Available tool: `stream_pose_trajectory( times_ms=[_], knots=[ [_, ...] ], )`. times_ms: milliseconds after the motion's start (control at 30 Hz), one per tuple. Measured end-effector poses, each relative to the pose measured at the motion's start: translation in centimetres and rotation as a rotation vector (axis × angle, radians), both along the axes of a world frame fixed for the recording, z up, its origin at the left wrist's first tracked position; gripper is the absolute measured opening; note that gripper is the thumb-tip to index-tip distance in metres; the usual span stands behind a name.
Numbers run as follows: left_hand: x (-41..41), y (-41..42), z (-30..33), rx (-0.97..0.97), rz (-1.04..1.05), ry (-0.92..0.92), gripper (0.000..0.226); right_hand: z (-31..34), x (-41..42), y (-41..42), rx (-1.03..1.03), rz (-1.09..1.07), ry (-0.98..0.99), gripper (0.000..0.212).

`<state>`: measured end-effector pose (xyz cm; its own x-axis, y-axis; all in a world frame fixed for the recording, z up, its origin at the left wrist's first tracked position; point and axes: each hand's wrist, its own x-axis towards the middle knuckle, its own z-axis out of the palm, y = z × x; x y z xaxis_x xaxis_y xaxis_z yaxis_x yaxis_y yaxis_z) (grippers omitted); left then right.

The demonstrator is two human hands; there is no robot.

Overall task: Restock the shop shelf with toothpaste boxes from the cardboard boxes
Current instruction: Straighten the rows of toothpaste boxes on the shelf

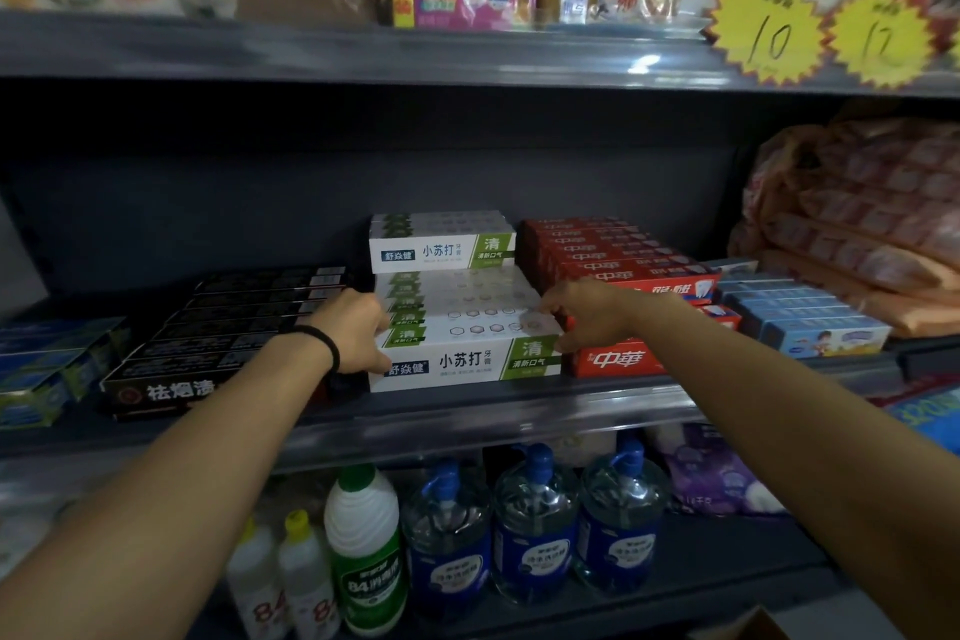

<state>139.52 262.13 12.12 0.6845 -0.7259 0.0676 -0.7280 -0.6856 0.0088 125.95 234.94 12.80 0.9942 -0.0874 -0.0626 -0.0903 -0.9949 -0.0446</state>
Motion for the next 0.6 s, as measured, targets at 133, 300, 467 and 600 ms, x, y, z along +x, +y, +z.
stream_pose_trajectory(
  times_ms=[133,300,467,600],
  knots=[
    [-1.4,-0.8,0.6,-0.117,-0.018,0.0,0.019,1.2,-2.1,-0.3,-0.015,-0.007,-0.075,0.052],
    [-5.4,-5.2,1.6,-0.216,-0.084,-0.006,0.05,2.1,-6.2,-2.7,-0.09,-0.041,-0.165,0.059],
    [-9.7,-10.6,1.9,-0.226,-0.102,0.047,0.07,2.9,-10.4,-6.8,-0.067,-0.085,-0.173,0.057],
    [-11.9,-13.5,1.9,-0.228,-0.107,0.119,0.072,3.4,-12.8,-10.3,-0.038,-0.096,-0.177,0.047]
  ],
)
